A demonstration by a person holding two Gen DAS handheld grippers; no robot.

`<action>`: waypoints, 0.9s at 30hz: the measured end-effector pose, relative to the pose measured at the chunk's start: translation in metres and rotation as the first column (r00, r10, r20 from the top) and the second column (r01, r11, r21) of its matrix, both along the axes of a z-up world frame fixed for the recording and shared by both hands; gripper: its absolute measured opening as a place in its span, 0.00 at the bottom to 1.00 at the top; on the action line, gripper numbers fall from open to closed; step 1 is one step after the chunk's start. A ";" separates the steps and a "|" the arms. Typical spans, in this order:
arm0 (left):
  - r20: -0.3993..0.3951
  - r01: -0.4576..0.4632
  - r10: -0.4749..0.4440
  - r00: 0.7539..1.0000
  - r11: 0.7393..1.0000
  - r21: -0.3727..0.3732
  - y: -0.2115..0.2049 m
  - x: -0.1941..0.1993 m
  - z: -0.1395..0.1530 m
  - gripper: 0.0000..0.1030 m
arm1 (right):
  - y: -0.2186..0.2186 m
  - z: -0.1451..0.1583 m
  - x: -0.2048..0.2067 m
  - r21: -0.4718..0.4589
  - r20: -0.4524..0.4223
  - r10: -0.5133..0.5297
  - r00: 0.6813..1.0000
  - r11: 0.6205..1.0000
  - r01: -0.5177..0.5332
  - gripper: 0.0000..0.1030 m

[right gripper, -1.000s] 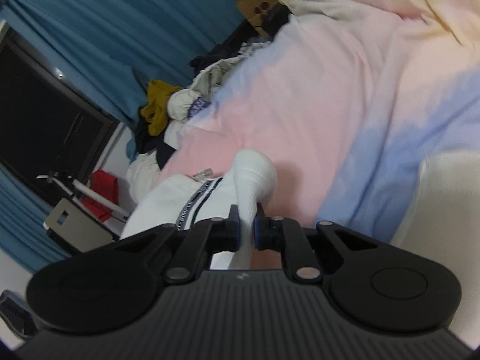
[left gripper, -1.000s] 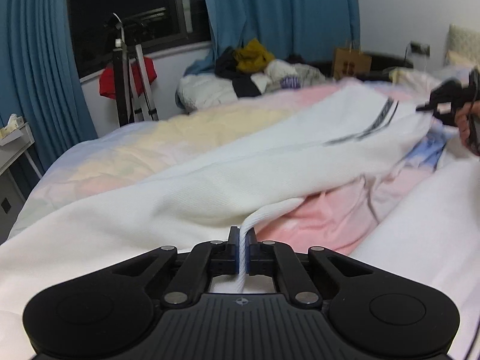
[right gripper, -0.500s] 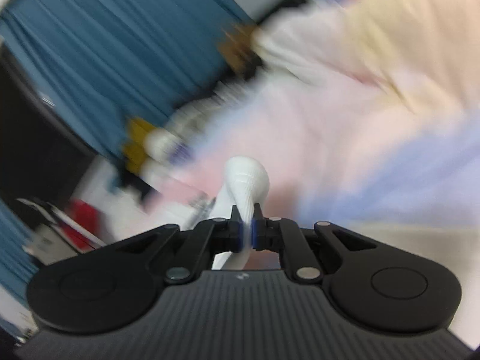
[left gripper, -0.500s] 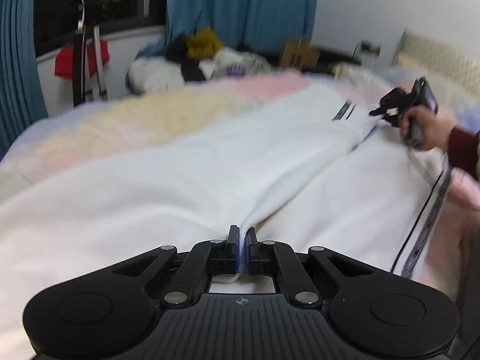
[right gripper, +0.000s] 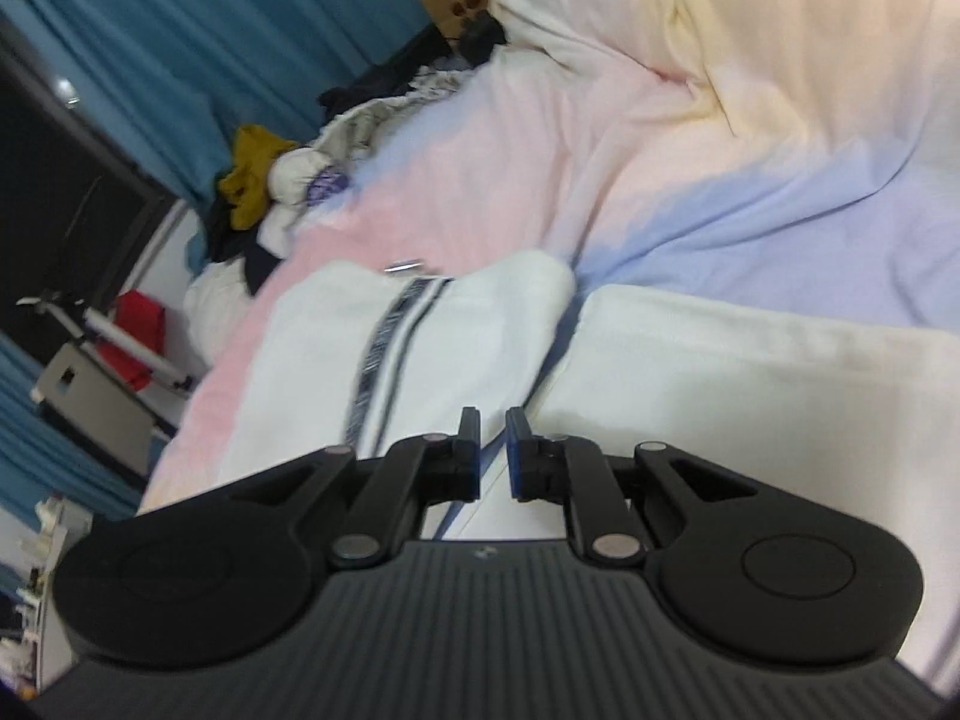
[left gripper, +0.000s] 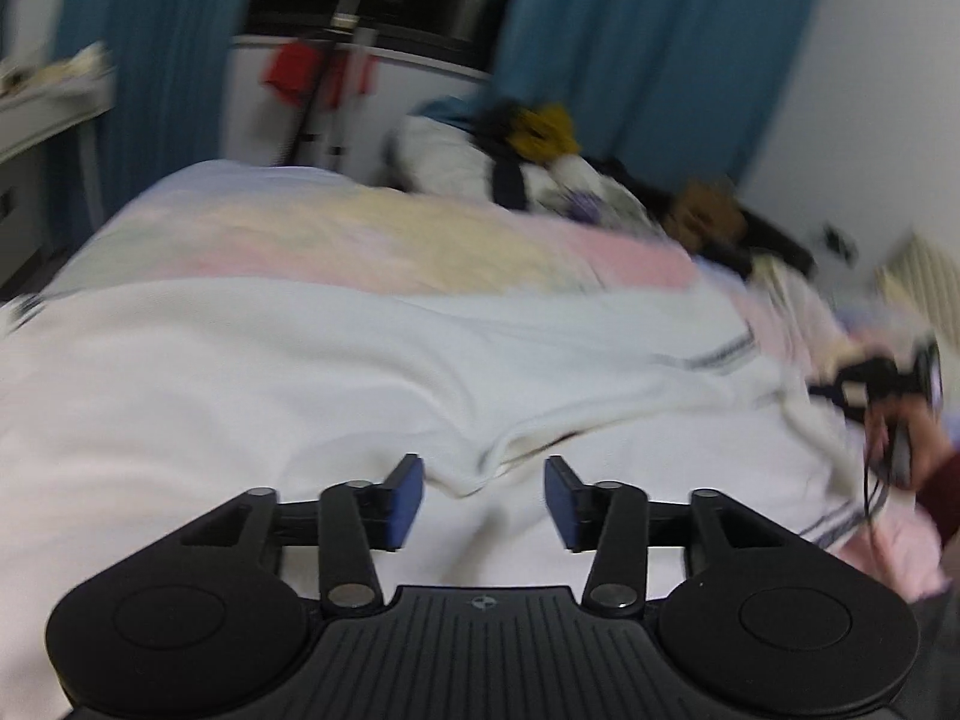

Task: Fold clothes
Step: 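Lift the waistband with the left tool and fold it toward the leg hems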

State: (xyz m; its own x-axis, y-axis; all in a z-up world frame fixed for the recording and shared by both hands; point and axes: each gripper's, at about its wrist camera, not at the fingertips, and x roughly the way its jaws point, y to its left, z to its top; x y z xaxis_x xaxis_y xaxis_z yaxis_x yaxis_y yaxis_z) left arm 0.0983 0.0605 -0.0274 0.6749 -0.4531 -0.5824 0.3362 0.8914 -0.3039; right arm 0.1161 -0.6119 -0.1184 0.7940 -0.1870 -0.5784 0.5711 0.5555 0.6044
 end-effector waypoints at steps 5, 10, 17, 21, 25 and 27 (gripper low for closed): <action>-0.191 -0.262 0.235 0.953 0.956 -0.133 0.078 -0.041 0.013 0.78 | 0.021 0.025 -0.043 -0.041 0.020 0.028 0.999 0.999 -0.028 0.12; -0.477 -0.528 0.360 0.802 0.800 -0.285 0.151 -0.077 -0.001 0.83 | 0.030 0.033 -0.070 -0.055 -0.008 0.005 1.000 0.998 -0.006 0.12; -0.649 -0.716 0.418 0.636 0.633 -0.294 0.194 -0.097 -0.034 0.87 | 0.030 0.026 -0.086 -0.029 -0.042 -0.077 0.996 0.997 0.076 0.12; -0.696 -0.791 0.460 0.551 0.555 -0.259 0.205 -0.092 -0.049 0.87 | 0.023 0.020 -0.099 -0.006 -0.054 -0.158 0.986 0.987 0.158 0.12; -0.702 -0.847 0.525 0.480 0.484 -0.217 0.211 -0.093 -0.057 0.86 | 0.015 0.014 -0.110 0.028 -0.056 -0.231 0.971 0.972 0.232 0.12; -0.703 -0.852 0.530 0.474 0.478 -0.214 0.211 -0.092 -0.060 0.86 | 0.013 0.011 -0.113 0.030 -0.062 -0.260 0.963 0.964 0.263 0.12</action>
